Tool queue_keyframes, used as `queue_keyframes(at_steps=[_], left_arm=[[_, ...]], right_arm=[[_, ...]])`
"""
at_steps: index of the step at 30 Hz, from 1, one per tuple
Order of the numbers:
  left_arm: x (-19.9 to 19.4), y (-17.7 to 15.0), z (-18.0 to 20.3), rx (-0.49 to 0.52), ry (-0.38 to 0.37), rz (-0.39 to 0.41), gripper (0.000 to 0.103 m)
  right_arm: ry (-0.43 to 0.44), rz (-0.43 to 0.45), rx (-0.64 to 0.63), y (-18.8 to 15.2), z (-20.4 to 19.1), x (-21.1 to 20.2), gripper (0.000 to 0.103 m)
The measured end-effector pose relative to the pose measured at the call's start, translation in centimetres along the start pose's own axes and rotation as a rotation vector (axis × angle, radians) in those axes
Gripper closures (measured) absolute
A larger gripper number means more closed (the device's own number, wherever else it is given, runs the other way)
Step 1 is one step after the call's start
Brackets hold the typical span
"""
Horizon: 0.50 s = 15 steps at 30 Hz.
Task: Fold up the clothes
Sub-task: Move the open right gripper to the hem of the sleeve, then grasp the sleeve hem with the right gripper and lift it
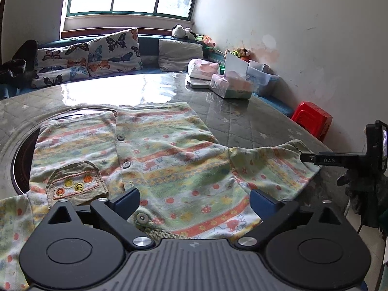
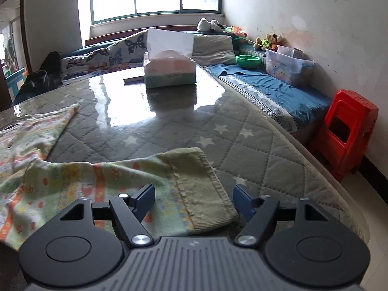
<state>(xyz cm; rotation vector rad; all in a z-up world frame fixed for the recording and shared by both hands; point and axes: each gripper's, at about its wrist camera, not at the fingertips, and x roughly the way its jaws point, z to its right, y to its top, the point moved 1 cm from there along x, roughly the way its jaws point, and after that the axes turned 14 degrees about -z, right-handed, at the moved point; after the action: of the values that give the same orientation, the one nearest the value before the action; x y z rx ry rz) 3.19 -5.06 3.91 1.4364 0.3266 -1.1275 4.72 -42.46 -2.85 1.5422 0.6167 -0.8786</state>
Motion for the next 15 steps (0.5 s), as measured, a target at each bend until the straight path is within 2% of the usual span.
queue_keyframes(at_steps=[10, 13, 15], left_arm=[[0.4, 0.3, 0.5, -0.001, 0.014, -0.017, 0.0], [0.7, 0.4, 0.7, -0.005, 0.016, -0.027, 0.0], [0.9, 0.3, 0.8, -0.006, 0.015, -0.031, 0.0]], right_arm=[[0.018, 0.013, 0.004, -0.9, 0.0, -0.4, 0.03], [0.016, 0.017, -0.005, -1.1, -0.2, -0.5, 0.035], [0.016, 0.022, -0.004, -1.1, -0.2, -0.6, 0.044]])
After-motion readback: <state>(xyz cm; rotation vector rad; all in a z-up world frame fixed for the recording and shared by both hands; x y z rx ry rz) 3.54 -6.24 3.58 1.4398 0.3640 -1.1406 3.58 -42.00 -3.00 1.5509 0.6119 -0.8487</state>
